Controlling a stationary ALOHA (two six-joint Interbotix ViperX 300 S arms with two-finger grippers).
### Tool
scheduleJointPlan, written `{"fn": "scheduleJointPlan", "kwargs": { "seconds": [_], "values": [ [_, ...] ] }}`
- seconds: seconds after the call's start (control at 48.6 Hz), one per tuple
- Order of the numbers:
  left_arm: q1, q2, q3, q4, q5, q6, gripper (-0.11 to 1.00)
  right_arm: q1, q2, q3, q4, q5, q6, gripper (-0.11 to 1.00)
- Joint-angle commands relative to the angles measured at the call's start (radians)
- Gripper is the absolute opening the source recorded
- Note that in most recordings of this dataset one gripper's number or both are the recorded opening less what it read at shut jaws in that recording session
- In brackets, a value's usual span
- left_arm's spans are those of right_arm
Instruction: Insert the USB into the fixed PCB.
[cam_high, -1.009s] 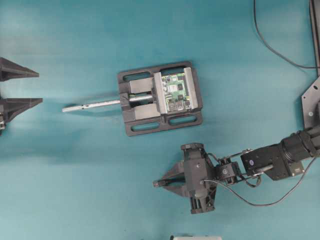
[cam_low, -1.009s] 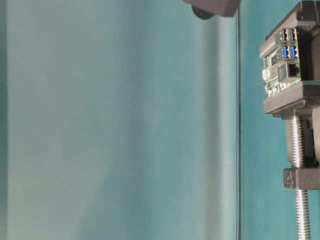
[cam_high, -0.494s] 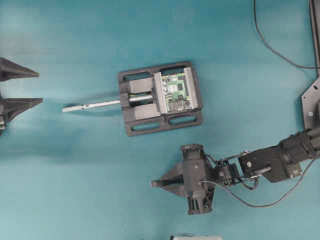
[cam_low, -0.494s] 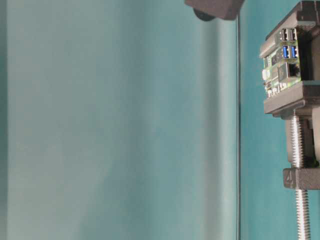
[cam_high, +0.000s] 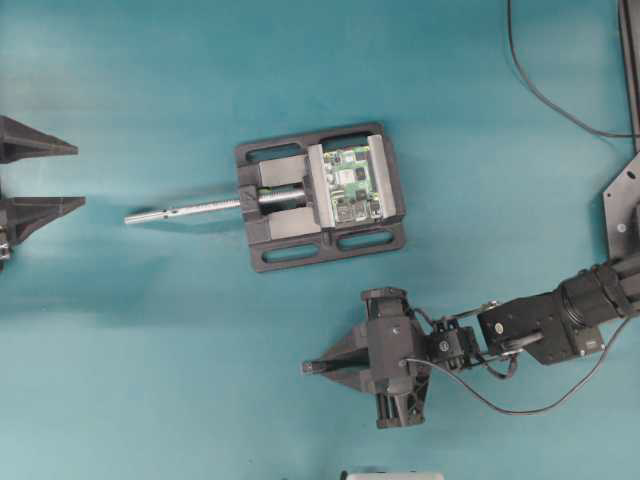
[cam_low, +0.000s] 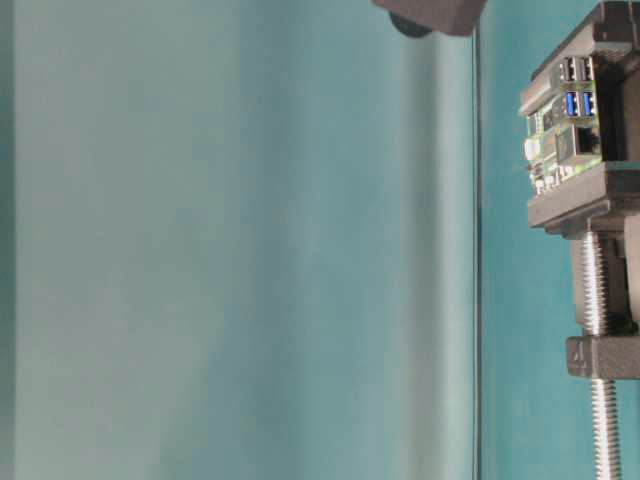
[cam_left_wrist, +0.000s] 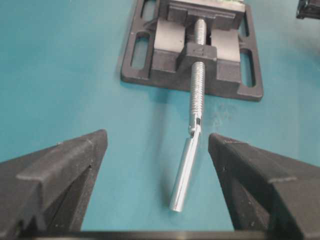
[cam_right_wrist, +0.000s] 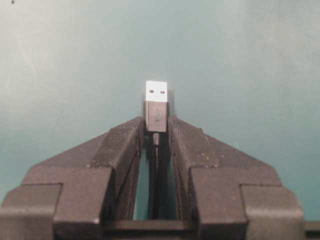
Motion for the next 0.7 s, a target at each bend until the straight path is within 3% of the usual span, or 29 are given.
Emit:
{"fn": "scheduleJointPlan", "kwargs": {
  "seconds": [0.0,0.124,0.329,0.679],
  "values": [
    [0.002,0.014,-0.008,0.003,-0.015,-0.006,0.98,0.003,-0.014,-0.006,0.015,-0.011,-0.002,0.21],
    [0.002,0.014,0.006,0.003,-0.035,-0.014,0.98,0.008,-0.015,-0.006,0.058,-0.017,-0.005,0.21],
    [0.002,0.014,0.006,0.003,-0.034,-0.014,0.98,0.014,-0.035,0.017,0.187,-0.074,-0.038,0.21],
    [0.002,0.014,0.006,0.003,-0.034,-0.014,0.98,0.064,-0.041,0.018,0.520,-0.129,-0.255,0.21]
  ]
}}
